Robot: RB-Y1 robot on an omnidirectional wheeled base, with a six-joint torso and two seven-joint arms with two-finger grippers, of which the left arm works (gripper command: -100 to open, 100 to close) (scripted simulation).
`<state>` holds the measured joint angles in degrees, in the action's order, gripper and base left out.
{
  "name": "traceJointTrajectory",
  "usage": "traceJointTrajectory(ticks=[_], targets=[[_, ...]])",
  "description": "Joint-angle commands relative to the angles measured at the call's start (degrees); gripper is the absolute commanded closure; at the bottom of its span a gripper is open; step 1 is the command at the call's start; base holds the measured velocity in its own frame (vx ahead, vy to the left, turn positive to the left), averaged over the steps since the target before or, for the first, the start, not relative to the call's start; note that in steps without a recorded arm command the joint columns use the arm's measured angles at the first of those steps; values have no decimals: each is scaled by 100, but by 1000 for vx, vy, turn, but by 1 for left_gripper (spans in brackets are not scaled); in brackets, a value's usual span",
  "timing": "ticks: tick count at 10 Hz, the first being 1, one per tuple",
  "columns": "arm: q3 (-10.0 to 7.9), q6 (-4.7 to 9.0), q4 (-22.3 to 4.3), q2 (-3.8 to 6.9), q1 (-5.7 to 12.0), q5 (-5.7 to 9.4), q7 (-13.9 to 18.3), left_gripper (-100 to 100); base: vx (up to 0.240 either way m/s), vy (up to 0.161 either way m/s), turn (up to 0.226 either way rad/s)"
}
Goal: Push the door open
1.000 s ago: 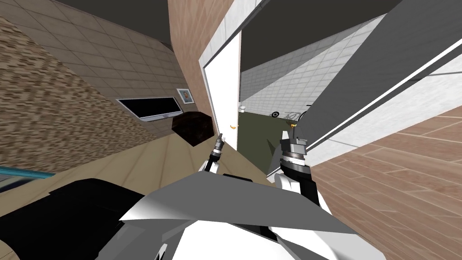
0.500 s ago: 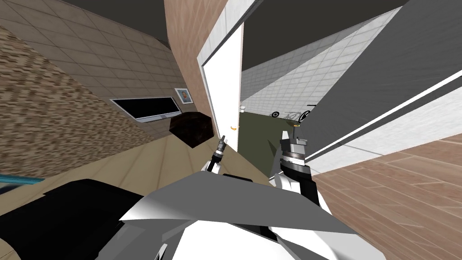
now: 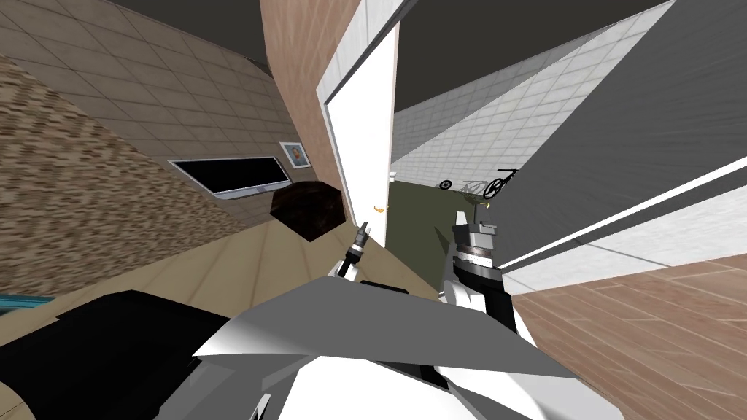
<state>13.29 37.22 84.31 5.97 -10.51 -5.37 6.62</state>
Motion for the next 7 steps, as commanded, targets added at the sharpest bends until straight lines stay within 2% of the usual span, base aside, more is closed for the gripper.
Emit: traceJointTrajectory(ticks=[1, 7], targets=[[51, 40, -212, 3, 84, -28, 40, -100, 103, 53, -15], [226, 196, -1010, 7, 395, -123, 174, -100, 101, 63, -17]])
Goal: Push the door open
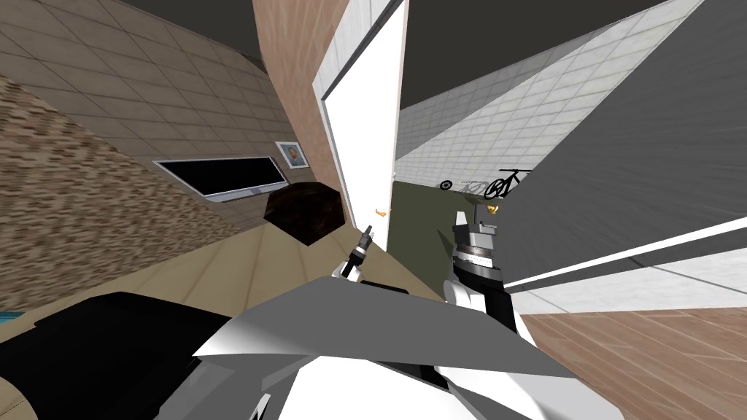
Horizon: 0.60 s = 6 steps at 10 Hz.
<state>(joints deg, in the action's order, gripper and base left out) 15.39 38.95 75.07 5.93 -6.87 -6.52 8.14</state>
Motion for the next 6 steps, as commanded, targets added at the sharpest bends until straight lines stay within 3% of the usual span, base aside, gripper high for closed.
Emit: traceJointTrajectory(ticks=[1, 6], targets=[[45, 50, -219, 12, 82, -23, 44, -100, 77, 70, -20], [181, 172, -843, 1, 325, -97, 149, -100, 92, 60, -17]])
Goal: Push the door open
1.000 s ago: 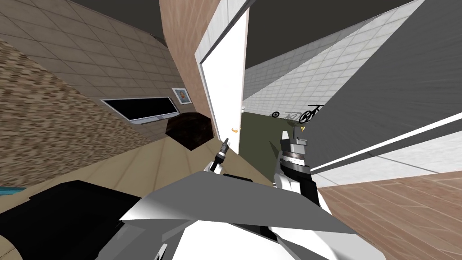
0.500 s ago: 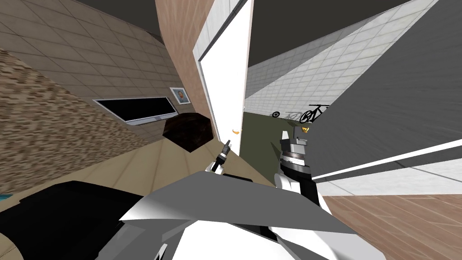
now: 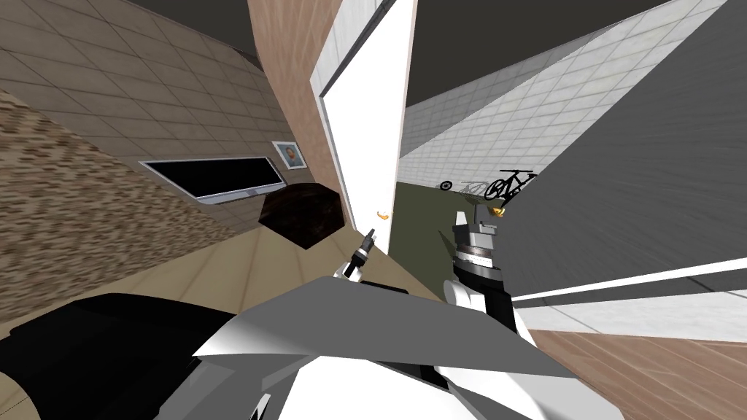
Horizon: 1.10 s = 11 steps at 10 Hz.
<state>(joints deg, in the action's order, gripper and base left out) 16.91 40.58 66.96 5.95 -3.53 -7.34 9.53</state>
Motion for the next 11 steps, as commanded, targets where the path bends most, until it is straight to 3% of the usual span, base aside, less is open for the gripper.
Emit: traceJointTrajectory(ticks=[1, 11], targets=[[81, 55, -272, -6, 85, -44, 50, -100, 135, 76, -30], [311, 261, -1325, -52, 496, -169, 227, -100, 93, 57, -14]])
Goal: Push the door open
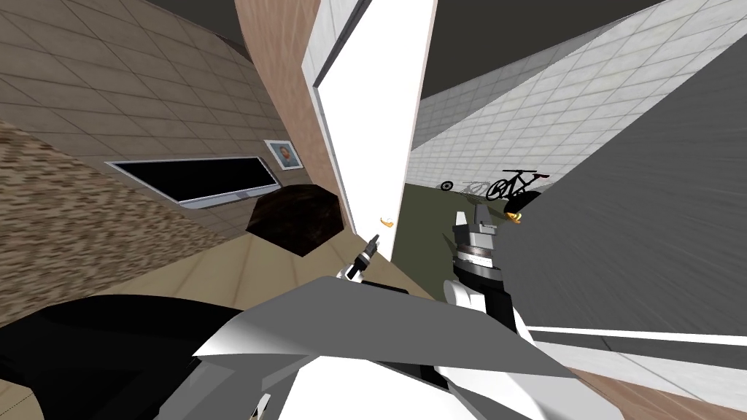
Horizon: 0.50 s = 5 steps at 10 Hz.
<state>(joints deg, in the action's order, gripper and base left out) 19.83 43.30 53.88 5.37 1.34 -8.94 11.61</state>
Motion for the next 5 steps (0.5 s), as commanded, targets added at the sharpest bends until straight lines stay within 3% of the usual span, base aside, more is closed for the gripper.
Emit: traceJointTrajectory(ticks=[1, 5], targets=[[59, 25, -200, -5, 80, -31, 50, -100, 116, 51, -17], [170, 125, -707, -43, 278, -91, 135, -100, 138, 77, -19]])
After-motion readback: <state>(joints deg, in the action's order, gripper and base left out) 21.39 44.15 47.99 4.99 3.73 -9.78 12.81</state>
